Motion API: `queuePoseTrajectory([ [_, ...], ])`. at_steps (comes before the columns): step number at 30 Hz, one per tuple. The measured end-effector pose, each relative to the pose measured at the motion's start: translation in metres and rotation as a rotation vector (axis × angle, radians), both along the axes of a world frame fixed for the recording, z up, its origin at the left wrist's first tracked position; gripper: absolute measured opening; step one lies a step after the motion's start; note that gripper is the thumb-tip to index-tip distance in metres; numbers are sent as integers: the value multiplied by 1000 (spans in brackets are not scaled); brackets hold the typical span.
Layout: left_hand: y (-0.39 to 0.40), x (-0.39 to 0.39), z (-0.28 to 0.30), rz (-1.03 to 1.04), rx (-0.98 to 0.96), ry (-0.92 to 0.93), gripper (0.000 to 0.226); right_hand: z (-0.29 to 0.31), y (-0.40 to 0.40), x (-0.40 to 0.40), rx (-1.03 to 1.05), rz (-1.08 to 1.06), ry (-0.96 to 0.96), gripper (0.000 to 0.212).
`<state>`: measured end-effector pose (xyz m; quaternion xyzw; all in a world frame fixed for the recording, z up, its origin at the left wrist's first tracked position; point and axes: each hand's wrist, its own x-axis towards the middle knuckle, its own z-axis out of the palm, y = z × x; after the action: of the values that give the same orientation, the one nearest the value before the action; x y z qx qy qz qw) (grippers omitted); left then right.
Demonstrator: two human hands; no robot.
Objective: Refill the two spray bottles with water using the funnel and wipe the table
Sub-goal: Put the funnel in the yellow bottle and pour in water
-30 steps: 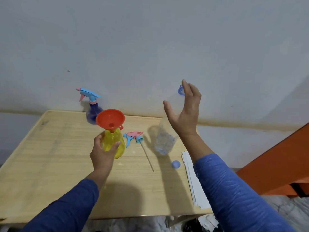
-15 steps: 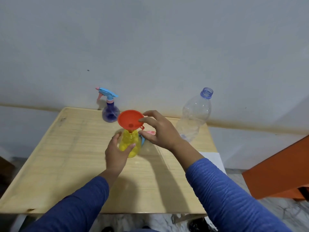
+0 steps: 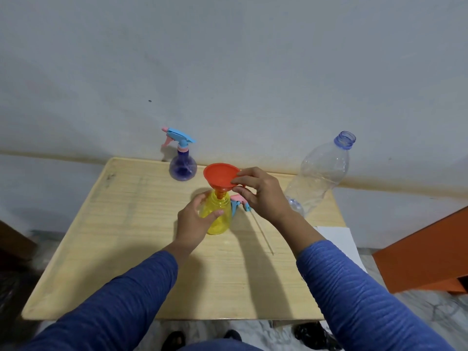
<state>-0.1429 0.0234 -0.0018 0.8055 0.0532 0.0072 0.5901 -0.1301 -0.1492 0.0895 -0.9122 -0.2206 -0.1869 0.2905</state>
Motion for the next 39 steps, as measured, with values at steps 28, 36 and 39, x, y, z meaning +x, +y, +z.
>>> queuePoseTrajectory([
  [28, 4, 3, -1, -57, -50, -36, 56, -3, -6, 6, -13, 48, -81, 18],
  [36, 4, 2, -3, -40, -50, -50, 59, 6, -7, 18, -34, 94, -69, 18],
  [39, 4, 1, -1, -44, -55, -48, 58, 12, -6, 26, 22, 77, -60, 18],
])
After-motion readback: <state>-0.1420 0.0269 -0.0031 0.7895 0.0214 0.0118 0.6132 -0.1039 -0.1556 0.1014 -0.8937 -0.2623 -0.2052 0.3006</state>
